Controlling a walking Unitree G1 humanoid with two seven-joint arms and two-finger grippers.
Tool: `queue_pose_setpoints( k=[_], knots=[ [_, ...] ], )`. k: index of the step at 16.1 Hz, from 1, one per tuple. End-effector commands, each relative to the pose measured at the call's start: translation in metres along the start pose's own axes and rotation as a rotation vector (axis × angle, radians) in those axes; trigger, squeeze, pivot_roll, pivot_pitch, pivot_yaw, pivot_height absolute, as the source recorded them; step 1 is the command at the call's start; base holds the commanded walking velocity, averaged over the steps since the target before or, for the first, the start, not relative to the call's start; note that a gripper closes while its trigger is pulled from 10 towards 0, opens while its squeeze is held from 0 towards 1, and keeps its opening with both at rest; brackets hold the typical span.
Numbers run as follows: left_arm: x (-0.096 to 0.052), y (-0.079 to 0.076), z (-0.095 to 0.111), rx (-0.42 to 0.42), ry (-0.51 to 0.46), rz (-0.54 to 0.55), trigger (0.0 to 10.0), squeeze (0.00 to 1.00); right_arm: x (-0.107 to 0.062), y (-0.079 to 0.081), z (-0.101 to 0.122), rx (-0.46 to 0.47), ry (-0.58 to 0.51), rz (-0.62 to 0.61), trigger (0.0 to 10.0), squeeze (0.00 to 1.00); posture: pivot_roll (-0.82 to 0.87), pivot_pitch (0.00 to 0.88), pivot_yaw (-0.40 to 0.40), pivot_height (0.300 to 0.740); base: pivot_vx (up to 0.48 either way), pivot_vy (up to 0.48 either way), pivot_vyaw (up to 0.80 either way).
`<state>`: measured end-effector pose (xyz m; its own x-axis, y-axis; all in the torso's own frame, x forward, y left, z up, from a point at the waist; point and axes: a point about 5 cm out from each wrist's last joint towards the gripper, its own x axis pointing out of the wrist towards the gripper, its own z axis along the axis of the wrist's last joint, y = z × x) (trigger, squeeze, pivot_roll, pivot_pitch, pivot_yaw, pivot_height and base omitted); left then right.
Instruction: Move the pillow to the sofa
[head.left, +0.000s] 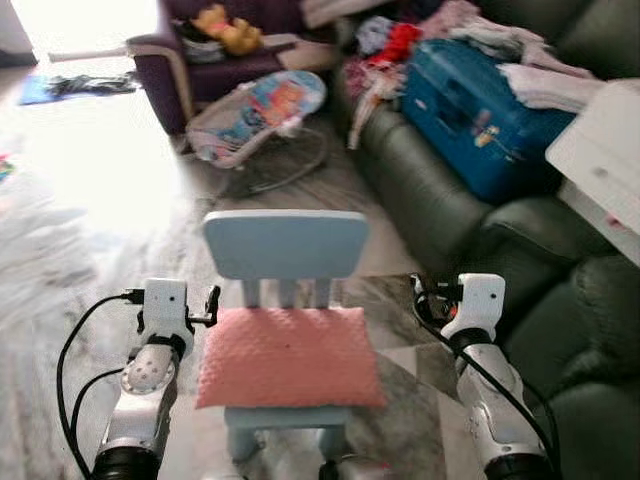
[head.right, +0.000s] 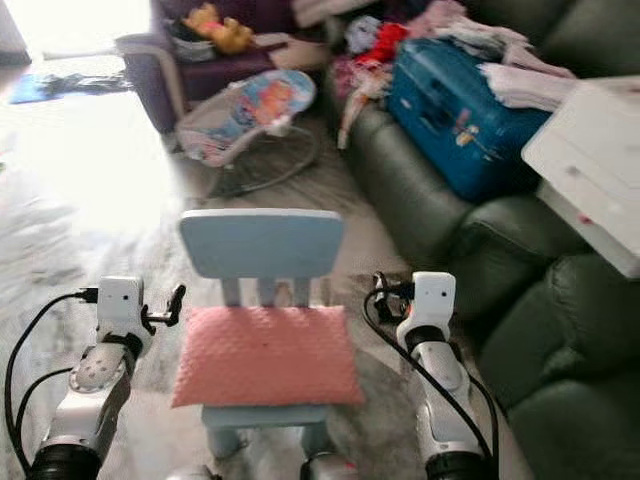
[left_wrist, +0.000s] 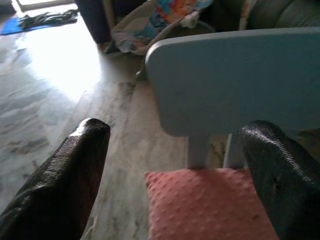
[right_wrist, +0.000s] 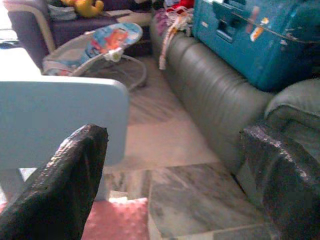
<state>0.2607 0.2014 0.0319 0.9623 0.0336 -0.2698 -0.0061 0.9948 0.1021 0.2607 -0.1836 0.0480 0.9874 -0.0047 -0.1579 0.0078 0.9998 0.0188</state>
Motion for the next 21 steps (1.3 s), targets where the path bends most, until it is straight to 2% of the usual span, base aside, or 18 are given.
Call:
queue_pose_setpoints(
  k=[1, 6, 11, 21],
  knots=[
    [-0.0004, 0.0037, 0.0015, 0.012, -0.014, 0.031, 10.0, 0.00, 0.0000, 0.0009, 0.0059, 0.000, -0.019, 0.010, 10.0, 0.00, -0.01, 0.000, -0.032, 0.740, 0.000, 0.000, 0.00],
    [0.0004, 0.0120, 0.0032, 0.037, -0.027, 0.069, 10.0, 0.00, -0.0013, 0.0012, 0.0055, -0.002, -0.017, 0.012, 10.0, 0.00, -0.01, 0.000, -0.032, 0.740, 0.000, 0.000, 0.00],
    [0.0007, 0.0078, 0.0022, 0.037, -0.024, 0.050, 10.0, 0.00, -0.0019, 0.0025, 0.0051, -0.003, -0.014, 0.018, 10.0, 0.00, -0.01, 0.000, -0.030, 0.736, 0.000, 0.000, 0.00],
    [0.0016, 0.0054, 0.0024, 0.040, -0.024, 0.053, 10.0, 0.00, -0.0025, 0.0013, 0.0050, -0.007, -0.015, 0.018, 10.0, 0.00, -0.01, 0.000, -0.031, 0.625, 0.000, 0.000, 0.00]
  ],
)
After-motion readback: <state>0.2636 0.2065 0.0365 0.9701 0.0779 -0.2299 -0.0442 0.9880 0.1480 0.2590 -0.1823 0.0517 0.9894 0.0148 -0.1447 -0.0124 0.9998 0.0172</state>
